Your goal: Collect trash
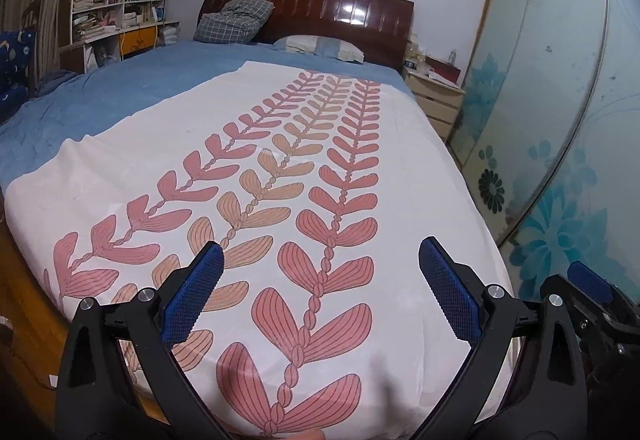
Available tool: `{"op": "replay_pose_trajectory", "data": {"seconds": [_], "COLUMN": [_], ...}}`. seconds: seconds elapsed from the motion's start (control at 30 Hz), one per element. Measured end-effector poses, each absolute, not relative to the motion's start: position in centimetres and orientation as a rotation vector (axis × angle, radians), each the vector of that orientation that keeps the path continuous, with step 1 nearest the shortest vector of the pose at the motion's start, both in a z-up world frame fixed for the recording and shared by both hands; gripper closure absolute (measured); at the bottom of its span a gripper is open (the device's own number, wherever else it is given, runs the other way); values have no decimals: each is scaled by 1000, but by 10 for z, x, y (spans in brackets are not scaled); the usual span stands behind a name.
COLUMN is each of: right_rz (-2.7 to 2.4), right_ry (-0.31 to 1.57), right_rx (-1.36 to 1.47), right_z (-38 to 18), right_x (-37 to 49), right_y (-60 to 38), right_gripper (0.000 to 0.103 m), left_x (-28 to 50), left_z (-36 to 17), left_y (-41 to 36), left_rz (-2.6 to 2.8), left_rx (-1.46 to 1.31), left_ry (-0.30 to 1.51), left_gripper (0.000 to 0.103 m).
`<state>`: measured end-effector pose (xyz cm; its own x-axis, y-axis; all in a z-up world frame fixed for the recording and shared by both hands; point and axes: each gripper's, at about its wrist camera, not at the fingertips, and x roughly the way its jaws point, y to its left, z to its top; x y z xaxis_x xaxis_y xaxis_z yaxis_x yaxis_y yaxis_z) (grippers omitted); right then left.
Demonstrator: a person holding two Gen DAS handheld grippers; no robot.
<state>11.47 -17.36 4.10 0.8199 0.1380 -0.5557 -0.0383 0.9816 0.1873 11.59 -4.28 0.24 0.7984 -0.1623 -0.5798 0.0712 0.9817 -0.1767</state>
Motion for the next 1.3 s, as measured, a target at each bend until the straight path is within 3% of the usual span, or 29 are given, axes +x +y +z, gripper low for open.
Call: {"op": "replay_pose_trajectory", "data": {"seconds": [1.3], "right_rz": [107], "right_ry": [667], "right_rx": [162], "right_z": [33], "right_x": [125], "right_y": [-163], "right_gripper": [7], "left_x": [116], "left_z": [-1], "left_y": [-42], "left_rz": [-110], "left_rx": [-178], "left_ry": [656], "left_gripper": [6]}}
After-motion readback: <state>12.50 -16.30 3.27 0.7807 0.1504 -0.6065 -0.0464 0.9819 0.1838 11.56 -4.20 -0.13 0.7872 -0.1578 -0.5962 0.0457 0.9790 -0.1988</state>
